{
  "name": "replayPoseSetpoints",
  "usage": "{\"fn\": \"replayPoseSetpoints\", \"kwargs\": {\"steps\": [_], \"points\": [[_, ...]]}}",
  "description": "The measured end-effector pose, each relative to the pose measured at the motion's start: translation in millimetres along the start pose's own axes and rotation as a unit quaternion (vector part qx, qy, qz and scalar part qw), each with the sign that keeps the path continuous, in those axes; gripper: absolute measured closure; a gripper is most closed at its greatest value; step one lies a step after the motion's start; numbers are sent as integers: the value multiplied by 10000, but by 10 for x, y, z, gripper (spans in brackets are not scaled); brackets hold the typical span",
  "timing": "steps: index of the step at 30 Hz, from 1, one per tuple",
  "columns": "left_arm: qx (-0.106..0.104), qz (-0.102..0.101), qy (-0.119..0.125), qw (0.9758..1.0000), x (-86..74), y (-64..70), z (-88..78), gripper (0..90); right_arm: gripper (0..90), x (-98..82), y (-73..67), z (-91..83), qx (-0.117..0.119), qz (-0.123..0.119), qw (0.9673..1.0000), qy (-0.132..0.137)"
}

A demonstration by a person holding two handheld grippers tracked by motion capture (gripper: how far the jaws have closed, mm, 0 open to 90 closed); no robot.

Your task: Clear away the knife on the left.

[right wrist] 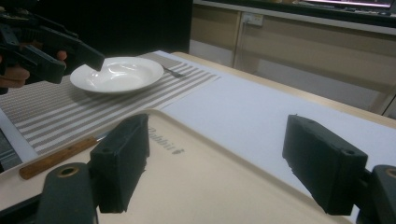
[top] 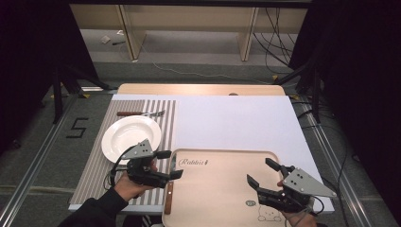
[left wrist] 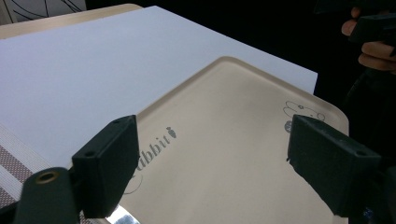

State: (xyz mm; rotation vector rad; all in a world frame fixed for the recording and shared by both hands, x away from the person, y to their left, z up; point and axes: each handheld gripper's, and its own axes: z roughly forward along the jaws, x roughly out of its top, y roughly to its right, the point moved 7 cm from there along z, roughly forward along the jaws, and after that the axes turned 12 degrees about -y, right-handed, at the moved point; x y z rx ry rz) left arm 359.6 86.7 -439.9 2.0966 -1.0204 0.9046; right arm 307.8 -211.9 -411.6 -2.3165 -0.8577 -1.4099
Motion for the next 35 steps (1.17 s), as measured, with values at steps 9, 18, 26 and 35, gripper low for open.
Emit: {"fn": "replayPoseSetpoints", "kwargs": {"steps": [9,18,26,35], "points": [[-11,56,244,9997,-50,31,-64,166,239,-2,3,0,-4,-5,10000,3],[163,71,309,9994,-127,57,-146,163,239,0,3,0,1,3,10000,14],[117,101,251,9996,-127,74,-93,163,239,-2,-2,4,11,1,10000,-11],[90,47,279,9996,-116,58,-107,162,239,0,0,3,18,12,10000,5]]}}
